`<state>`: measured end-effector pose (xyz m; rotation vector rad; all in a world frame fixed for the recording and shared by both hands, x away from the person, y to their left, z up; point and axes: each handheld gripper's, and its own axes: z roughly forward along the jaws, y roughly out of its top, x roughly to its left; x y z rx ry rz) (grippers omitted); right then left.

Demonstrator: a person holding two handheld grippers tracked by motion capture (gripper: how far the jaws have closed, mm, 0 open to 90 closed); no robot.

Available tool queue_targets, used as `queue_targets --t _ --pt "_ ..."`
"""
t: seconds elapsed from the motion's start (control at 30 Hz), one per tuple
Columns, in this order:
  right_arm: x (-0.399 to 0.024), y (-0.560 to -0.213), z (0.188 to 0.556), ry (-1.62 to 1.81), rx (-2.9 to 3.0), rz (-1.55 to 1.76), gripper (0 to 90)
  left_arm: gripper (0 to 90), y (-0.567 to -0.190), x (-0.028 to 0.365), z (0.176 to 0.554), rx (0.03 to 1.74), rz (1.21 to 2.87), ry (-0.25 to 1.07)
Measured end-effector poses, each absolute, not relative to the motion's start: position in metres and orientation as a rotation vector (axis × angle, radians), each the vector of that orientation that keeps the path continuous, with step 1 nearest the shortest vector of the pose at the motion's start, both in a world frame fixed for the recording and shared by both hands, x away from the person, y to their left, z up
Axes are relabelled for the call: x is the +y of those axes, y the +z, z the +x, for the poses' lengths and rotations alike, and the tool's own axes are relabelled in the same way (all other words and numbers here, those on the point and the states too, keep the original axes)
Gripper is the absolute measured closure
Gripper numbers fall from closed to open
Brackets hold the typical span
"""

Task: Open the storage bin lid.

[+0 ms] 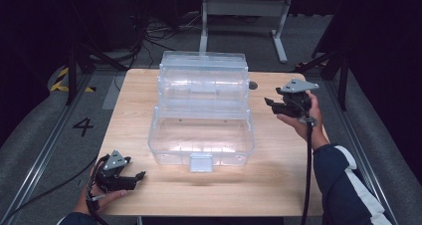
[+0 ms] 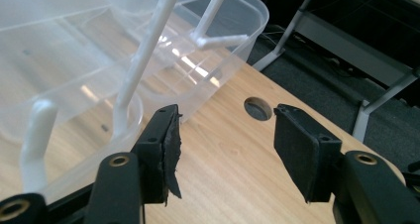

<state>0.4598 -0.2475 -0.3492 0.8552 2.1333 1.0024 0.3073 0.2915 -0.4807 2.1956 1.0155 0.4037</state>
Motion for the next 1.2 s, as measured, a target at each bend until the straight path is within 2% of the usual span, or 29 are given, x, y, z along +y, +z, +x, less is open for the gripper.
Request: queue_targets --t 0.8,1.2 --pt "-0.266 -0.384 0.406 0.970 2.199 0.801 39.9 22.0 -0.481 0.291 0.307 1.017 2.195 0.404" --pt "-0.275 -0.414 0.383 0.942 2.221 0.821 35.5 22.0 -0.481 0.291 0.307 1.017 2.193 0.405"
